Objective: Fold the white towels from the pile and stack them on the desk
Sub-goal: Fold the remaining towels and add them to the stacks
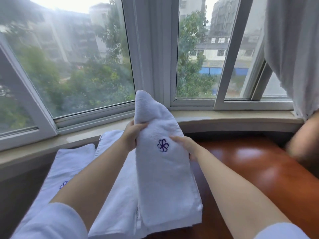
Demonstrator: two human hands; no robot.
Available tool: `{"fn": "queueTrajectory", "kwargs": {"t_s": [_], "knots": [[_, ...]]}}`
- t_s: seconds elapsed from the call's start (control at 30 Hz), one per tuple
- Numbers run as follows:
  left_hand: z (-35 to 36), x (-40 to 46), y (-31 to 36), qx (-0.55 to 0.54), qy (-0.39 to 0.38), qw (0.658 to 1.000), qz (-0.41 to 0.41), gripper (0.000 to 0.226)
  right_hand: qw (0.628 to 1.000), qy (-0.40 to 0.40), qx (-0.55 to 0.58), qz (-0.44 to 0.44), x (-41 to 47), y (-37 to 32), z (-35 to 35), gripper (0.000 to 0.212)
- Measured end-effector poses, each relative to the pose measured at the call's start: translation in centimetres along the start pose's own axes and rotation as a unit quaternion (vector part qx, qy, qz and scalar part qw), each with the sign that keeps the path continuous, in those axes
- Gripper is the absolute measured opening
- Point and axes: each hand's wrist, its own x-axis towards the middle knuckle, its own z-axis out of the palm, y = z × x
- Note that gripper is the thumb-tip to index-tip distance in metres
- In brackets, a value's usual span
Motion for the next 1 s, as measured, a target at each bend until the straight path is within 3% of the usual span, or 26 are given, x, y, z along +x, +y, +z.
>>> {"fn": "queueTrajectory", "kwargs": {"t_s": [0.13, 0.2, 0.27, 0.37, 0.5, 0.67, 0.83, 1.0], "knots": [[-0.4, -3.5, 2.3, 0.007, -0.006, 1.0, -0.001, 0.026, 0.994, 0.052, -0.084, -0.045, -3.3, -2.3, 2.1, 0.041], [-0.3, -5.5, 2.9, 0.005, -0.024, 1.0, 0.011, 0.037, 0.979, 0.135, -0.131, -0.075, -4.7, -2.5, 3.3, 0.046], [0.0, -7.5, 3.4, -0.014, -0.061, 0.998, 0.026, 0.057, 0.97, 0.173, -0.11, -0.128, -6.1, -2.4, 3.9, 0.044], [0.0, -9.3, 4.7, -0.038, -0.119, 0.991, 0.051, 0.058, 0.973, 0.142, -0.024, -0.183, -8.0, -2.8, 5.0, 0.051], [0.2, -11.6, 6.9, -0.017, -0.156, 0.987, 0.029, 0.032, 0.979, 0.102, -0.035, -0.174, -11.0, -4.2, 6.3, 0.044], [-1.9, -13.6, 9.6, -0.008, -0.125, 0.991, 0.048, 0.023, 0.984, 0.011, -0.107, -0.141, -14.1, -6.7, 9.2, 0.033], [-6.2, -16.1, 12.6, 0.033, -0.119, 0.991, 0.043, 0.023, 0.988, -0.044, -0.053, -0.136, -14.7, -7.2, 13.5, 0.048], [-11.3, -18.5, 14.0, 0.037, -0.085, 0.993, 0.075, 0.028, 0.981, -0.096, -0.043, -0.165, -13.4, -6.6, 19.0, 0.044]]}}
